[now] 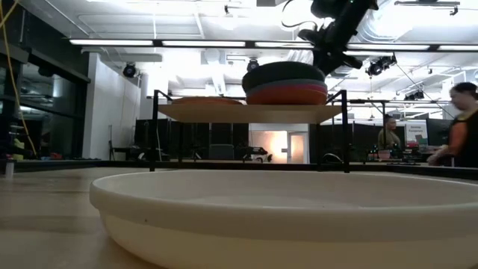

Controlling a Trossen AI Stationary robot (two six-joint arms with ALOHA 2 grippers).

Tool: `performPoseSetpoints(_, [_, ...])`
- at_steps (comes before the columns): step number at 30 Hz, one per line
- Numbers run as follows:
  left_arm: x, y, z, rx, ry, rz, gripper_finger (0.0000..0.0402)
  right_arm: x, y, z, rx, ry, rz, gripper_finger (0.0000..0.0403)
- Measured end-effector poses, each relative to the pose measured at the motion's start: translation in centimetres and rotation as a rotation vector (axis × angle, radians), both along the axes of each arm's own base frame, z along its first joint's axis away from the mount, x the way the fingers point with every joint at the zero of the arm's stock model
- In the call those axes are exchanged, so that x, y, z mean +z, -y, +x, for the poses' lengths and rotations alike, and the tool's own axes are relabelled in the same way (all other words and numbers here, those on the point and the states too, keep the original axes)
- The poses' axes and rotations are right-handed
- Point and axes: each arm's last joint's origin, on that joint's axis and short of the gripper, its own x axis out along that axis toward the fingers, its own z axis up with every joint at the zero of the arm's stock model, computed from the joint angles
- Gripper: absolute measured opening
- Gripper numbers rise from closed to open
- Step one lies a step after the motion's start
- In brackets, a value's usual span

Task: Place and stack plates onto a shelf
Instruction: Stack the green plate on the blue plate, then stack the white plate on the brown plate

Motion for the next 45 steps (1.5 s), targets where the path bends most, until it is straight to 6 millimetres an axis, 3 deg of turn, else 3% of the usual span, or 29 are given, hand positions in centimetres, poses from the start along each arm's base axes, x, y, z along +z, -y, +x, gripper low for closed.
performPoseSetpoints(7, [-0.2, 0.1, 0.4, 0.000, -0.016, 0.003, 0.0114, 0.8, 0.0, 0.0, 0.057, -0.007, -0.058, 0.0133])
performPoseSetpoints(11, [-0.3, 0.1, 0.7, 0.000, -0.027, 0.005, 0.0114, 2.3, -0.9, 0.8, 0.244, 0.113, -0.028, 0.0151])
performPoseSetpoints(15, [-0.4, 0.1, 0.8, 0.000, -0.029, 0.005, 0.0114, 3.1, -4.9, 2.9, 0.454, 0.174, -0.046, 0.0122])
performPoseSetpoints(20, [-0.5, 0.1, 1.1, 0.025, -0.040, 0.002, 0.0114, 1.8, -10.6, 6.8, 0.616, 0.141, -0.118, 0.0020])
performPoseSetpoints(22, [-0.6, 0.0, 1.2, 0.041, -0.045, -0.002, 0.0114, 1.0, -11.7, 8.0, 0.619, 0.128, -0.173, 0.0011])
performPoseSetpoints(26, [-0.7, 0.1, 1.4, 0.049, -0.054, -0.002, 0.0114, 0.0, -11.6, 8.7, 0.579, 0.123, -0.198, 0.0014])
performPoseSetpoints(32, [-1.0, 0.2, 2.0, 0.029, -0.072, -0.035, 0.0114, 1.5, -16.1, 7.4, 0.814, 0.153, -0.194, 0.0008])
performPoseSetpoints(37, [-1.7, 0.3, 3.1, 0.017, -0.108, -0.085, 0.0114, 1.5, -19.9, 5.4, 0.843, 0.053, -0.204, 0.0005])
performPoseSetpoints(41, [-2.2, 0.5, 4.1, 0.019, -0.143, -0.078, 0.0114, -1.0, -22.9, 3.5, 0.845, 0.075, -0.199, 0.0002])
performPoseSetpoints(45, [-2.7, 0.6, 4.9, 0.018, -0.172, -0.080, 0.0114, -4.1, -24.2, 1.3, 0.763, 0.172, -0.134, 0.0002])
